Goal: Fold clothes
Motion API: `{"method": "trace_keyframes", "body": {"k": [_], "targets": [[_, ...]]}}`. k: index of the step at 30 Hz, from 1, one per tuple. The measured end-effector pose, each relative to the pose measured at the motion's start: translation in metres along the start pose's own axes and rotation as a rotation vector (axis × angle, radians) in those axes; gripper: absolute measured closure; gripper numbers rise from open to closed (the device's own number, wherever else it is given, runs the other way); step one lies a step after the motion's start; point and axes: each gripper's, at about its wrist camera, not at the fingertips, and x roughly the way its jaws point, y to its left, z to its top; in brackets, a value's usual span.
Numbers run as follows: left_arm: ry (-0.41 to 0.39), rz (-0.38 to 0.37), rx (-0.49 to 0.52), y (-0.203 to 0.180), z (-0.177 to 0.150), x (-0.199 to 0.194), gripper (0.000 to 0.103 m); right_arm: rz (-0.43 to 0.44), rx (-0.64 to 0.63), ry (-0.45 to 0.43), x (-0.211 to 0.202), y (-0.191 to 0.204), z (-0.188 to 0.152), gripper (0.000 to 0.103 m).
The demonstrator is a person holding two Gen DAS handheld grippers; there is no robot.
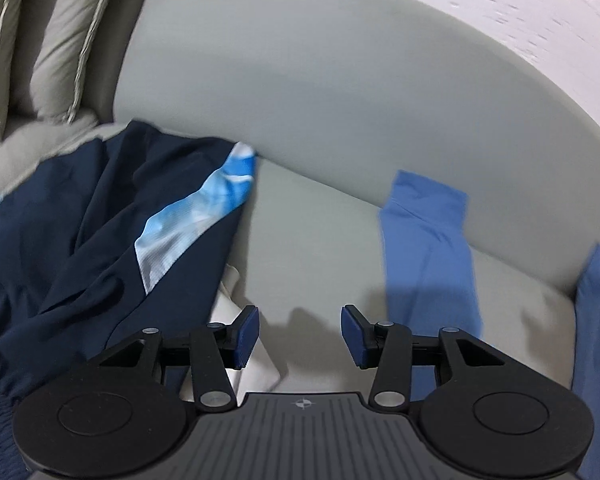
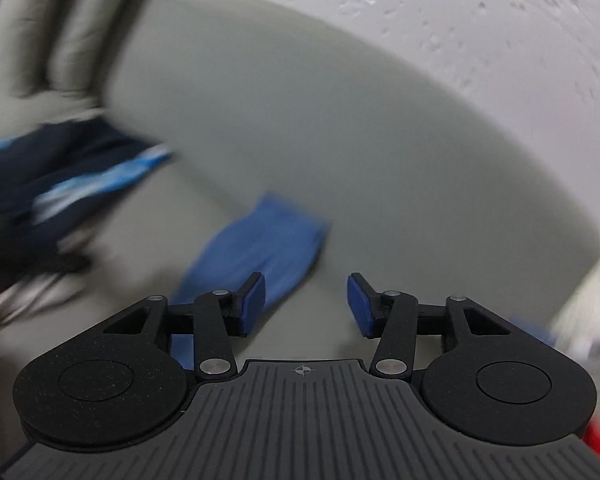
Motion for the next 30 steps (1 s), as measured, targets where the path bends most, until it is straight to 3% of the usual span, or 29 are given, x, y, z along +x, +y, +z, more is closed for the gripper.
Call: {"method": "trace_keyframes", "body": {"k": [4, 7, 8, 10, 12, 16, 20, 22, 24, 25, 30], "targets": [[0.054, -0.025, 0.045, -0.004, -0.014, -0.046, 0.057, 0.07, 0.059, 0.038, -0.061, 0.025, -0.058, 0.044], [0.067, 0.026, 0.069, 0.002, -0.027, -0.084, 0.05, 0.127, 0.106, 0.088, -0.093, 0.062, -0.095, 0.044], [0.065, 0.054, 0.075, 0.007, -0.033, -0.092, 0.045, 0.142, 0.107, 0.094, -0.093, 0.073, -0.101, 0.046], [0.061, 0.11, 0.088, 0.016, -0.047, -0.108, 0.044, 0.167, 0.122, 0.102, -0.087, 0.095, -0.111, 0.047], [0.075, 0.14, 0.006, 0.039, -0.07, -0.109, 0.048, 0.176, 0.144, 0.112, -0.074, 0.116, -0.117, 0.048], [0.102, 0.109, -0.106, 0.063, -0.11, -0.085, 0.063, 0.156, 0.126, 0.124, -0.051, 0.151, -0.121, 0.051], [0.067, 0.08, -0.007, 0.054, -0.1, -0.072, 0.062, 0.095, 0.056, 0.164, -0.014, 0.182, -0.123, 0.055], [0.086, 0.04, -0.006, 0.055, -0.096, -0.06, 0.062, 0.089, 0.051, 0.183, -0.008, 0.186, -0.124, 0.056], [0.122, 0.011, -0.024, 0.057, -0.094, -0.052, 0.062, 0.075, 0.024, 0.182, -0.006, 0.187, -0.123, 0.08], [0.127, -0.004, -0.024, 0.056, -0.093, -0.051, 0.062, 0.079, 0.065, 0.19, -0.006, 0.179, -0.121, 0.101], [0.124, -0.101, -0.037, 0.047, -0.092, -0.056, 0.062, 0.086, 0.351, 0.196, -0.015, 0.118, -0.129, 0.101]]}}
